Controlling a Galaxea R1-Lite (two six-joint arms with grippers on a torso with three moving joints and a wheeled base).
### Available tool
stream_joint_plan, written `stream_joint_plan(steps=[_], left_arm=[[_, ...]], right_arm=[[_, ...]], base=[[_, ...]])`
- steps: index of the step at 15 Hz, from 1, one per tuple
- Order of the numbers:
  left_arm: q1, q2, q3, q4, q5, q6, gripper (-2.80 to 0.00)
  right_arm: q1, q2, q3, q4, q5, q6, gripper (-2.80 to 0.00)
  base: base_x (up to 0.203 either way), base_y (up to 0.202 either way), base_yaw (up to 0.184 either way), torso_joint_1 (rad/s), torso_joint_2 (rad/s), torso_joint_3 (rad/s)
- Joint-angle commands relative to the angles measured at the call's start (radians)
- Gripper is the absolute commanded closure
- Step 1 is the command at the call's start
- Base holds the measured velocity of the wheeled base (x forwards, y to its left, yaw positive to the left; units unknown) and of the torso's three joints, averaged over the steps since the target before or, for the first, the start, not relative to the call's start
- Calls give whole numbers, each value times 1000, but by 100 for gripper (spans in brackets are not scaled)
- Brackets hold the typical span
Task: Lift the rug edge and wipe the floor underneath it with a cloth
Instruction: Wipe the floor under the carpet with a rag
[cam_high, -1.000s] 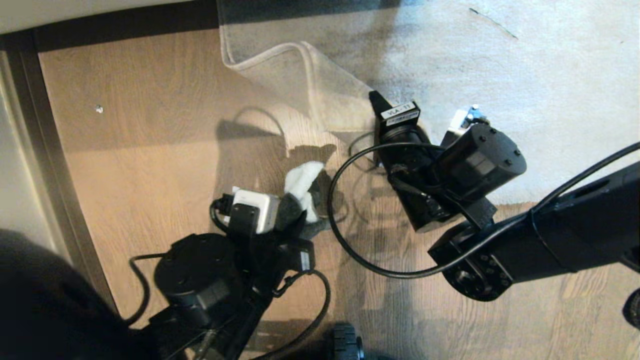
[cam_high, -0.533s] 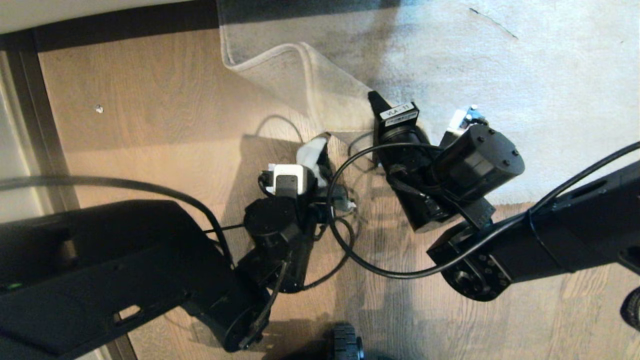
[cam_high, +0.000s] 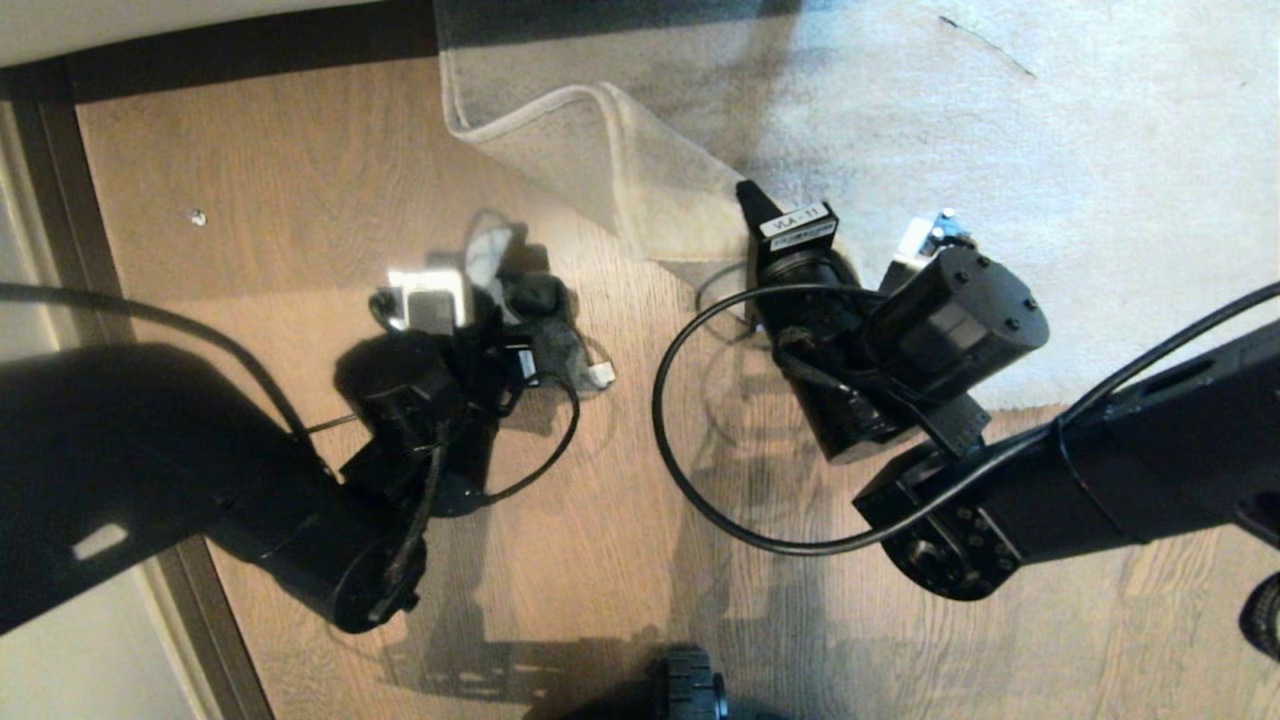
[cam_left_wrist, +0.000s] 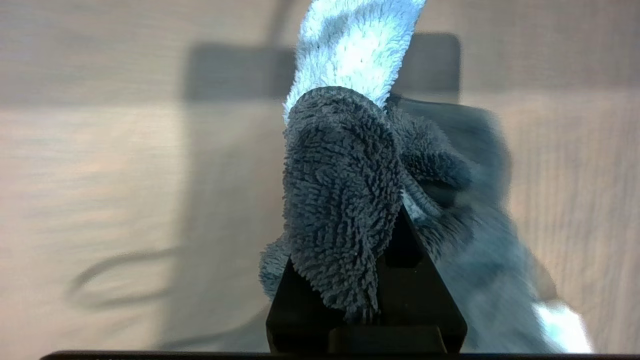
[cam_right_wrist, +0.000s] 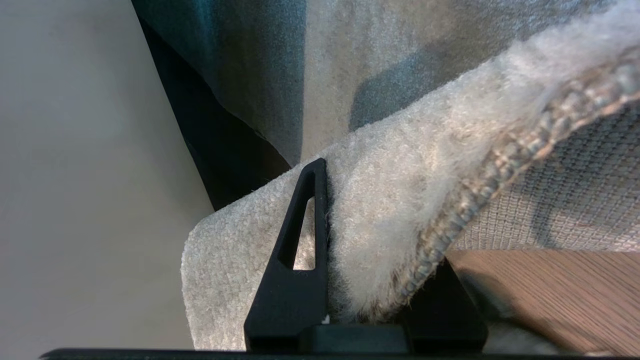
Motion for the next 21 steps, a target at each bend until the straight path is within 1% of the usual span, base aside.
stream_joint_plan(steps=[1,2,3,5,6,8,9,11,14,16,17,19,21], left_arm=[[-2,-184,168,-49,3,13,0],[-27,-236,254,-49,4,20,0],[-69,-274,331,-49,6,24,0],[-222,-320,462,-49,15,28,0],[-299,-325,494,-49,26,28,0],[-435,-284,510,-49,54,23,0],[-481,-236,503,-49,65,14,0],[-537,-126,421,-49,91,-22,0],[-548,54,213,-49,117,-65,0],[-523,149,38,-49,142,-72,0],[-494,184,-51,-49,154,-63,0],[-377,221,-165,-49,167,-23,0],[-268,210,-187,-49,169,-1,0]], right_arm=[[1,-4,2,-37,-1,5,0],[1,-4,2,-35,-1,5,0],[1,-5,2,-35,-1,4,0],[1,-4,3,-35,-1,4,0],[1,-4,3,-35,-1,4,0],[1,-2,3,-35,-1,4,0],[1,-2,2,-34,-1,4,0],[1,0,6,-32,-2,4,0],[0,14,6,-35,-2,4,0],[0,19,3,-37,-2,4,0],[0,21,3,-37,-2,4,0],[0,21,6,-37,-2,4,0],[1,21,6,-37,-2,4,0]], base=[[0,0,0,0,0,0],[0,0,0,0,0,0],[0,0,0,0,0,0],[0,0,0,0,0,0],[0,0,0,0,0,0],[0,0,0,0,0,0],[0,0,0,0,0,0],[0,0,0,0,0,0],[0,0,0,0,0,0],[0,0,0,0,0,0],[0,0,0,0,0,0],[0,0,0,0,0,0],[0,0,0,0,0,0]])
